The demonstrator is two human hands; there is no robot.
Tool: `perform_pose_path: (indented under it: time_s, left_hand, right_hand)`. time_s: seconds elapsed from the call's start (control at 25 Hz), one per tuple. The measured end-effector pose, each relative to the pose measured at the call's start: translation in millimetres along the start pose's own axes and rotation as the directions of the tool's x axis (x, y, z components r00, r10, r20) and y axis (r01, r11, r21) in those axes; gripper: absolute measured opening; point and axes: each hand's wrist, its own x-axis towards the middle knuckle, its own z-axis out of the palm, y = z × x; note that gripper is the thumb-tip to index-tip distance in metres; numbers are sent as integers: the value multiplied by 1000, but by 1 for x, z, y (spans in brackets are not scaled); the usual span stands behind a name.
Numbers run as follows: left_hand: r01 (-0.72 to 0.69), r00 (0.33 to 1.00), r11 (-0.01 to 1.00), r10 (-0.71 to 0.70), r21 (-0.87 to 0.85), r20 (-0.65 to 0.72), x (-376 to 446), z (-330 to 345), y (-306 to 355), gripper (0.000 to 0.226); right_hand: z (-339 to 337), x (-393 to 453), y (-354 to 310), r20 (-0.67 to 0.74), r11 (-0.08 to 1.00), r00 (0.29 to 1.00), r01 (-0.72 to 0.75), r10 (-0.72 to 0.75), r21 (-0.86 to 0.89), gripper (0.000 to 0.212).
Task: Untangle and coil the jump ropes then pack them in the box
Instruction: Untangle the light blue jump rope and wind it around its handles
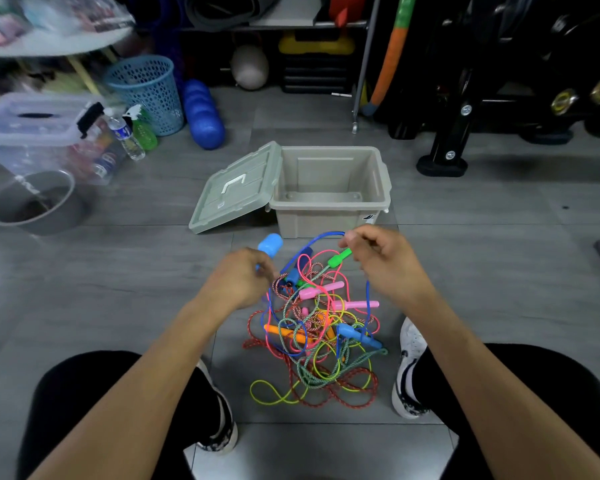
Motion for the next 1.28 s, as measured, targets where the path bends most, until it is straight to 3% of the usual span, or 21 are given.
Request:
perform_pose_path:
  time_s: [0.08,0.24,0.36,0.48,0.64,0.68,0.72,0.8,0.88,0.92,1.0,1.08,1.16,1.28]
  left_hand:
    - [-45,999,999,44,-27,-26,-5,0,1,16]
    - [-318,947,893,282,-320,-152,-17,-1,20,16]
    - [-366,931,877,344,-312,-125,-18,2,24,11]
    - [-350,934,875,301,-335,-191,-16,3,28,14]
    - [-233,940,712,-8,-662,-340,-7,-12,24,26]
    - [-192,942,725,-52,-662,-330,-5,-16,20,26]
    - [-127,955,801,-60,-585,-290,-3,-19,14,26]
    - [55,993,974,-77,-218,-93,1,-14,3,21]
    - [124,990,988,-129,98,55,2,-2,-5,9]
    - [128,988,983,-138,130,73,0,1,-3,11]
    - [56,998,998,-57,41,18,-5,1,5,30]
    - [-170,983,984,165,-60,-80,-11,1,15,38]
    - [-328,943,935,314,-137,-111,-16,5,20,29]
    - [-377,923,899,345,-222,-170,-18,10,27,10]
  right_hand:
    - [-4,-2,-7,48,997,996,79,-79,-4,23]
    - [0,-7,-10,238,984,957,177,-164,-32,25]
    - [1,-9,-9,286,980,938,197,-194,18,23]
    - [0,-9,-5,306,992,945,91,-113,87,21]
    - [3,-4,24,438,990,888,-102,136,-102,31]
    - [3,-4,28,437,978,882,-110,179,-178,32]
    - [4,-4,29,410,969,895,-84,175,-232,32]
    - [3,-4,22,294,968,955,37,39,-247,26]
    - [-1,-4,8,209,975,974,125,-86,-183,23]
    - [-3,-3,3,211,978,971,144,-110,-151,23]
    - [-2,-4,-2,270,976,954,172,-131,-134,24]
    - [2,-6,-2,321,966,933,218,-164,-140,25]
    - [4,-6,-4,331,965,923,241,-195,-105,26]
    - [0,-7,-5,315,979,933,199,-175,-45,25]
